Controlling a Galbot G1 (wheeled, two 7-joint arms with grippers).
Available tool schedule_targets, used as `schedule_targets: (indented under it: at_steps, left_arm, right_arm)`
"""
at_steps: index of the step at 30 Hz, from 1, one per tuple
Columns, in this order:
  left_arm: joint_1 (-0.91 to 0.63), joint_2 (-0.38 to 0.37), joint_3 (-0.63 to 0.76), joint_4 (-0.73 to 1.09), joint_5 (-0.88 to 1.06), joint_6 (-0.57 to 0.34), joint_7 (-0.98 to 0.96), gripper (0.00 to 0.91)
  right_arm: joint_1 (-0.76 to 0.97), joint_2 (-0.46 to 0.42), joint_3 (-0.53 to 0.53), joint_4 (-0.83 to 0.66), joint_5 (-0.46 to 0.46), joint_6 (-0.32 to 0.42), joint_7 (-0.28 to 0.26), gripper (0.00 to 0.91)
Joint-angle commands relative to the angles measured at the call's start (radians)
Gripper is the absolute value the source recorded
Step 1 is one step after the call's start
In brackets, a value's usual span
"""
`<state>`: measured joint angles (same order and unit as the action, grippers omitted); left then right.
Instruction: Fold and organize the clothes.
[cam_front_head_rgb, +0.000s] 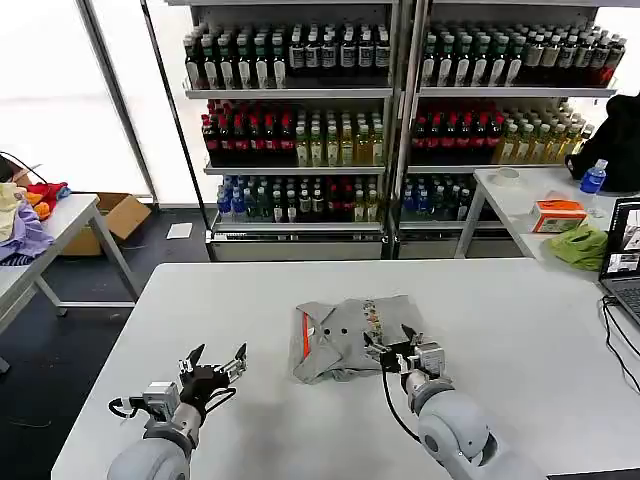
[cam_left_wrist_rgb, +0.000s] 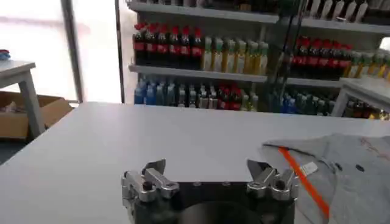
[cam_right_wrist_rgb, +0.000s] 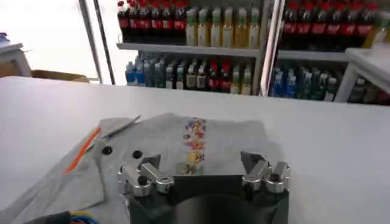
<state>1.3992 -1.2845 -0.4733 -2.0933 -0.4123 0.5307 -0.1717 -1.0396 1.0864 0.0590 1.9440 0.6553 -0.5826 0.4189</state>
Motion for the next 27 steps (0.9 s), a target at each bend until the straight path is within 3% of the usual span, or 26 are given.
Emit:
schedule_targets:
  at_steps: [1,8,17,24,27]
  left_arm:
    - [0.024,-0.008,0.003,-0.011,0.003,0.003,0.010,0.907]
    - [0.024,-0.011,0.001,-0.013,0.002,0.003,0.009,0.907]
    - [0.031,-0.018,0.003,-0.010,0.003,0.005,0.011,0.907]
    - [0.032,-0.019,0.001,-0.011,0.003,0.006,0.012,0.907]
    - [0.032,-0.018,-0.001,-0.011,0.002,0.007,0.012,0.907]
  right_arm:
    - [-0.020,0.061,-0.038,-0.064,0.131,-0.002,0.049,0.907]
    - [-0.039,0.043,-0.030,-0.059,0.118,-0.001,0.058,0.907]
    - [-0.074,0.017,0.049,0.098,-0.013,0.001,0.039,0.907]
    - [-0.127,-0.007,0.089,0.109,0.011,0.000,0.065,0.907]
    - [-0.148,-0.001,0.108,0.113,0.087,-0.001,0.113,0.907]
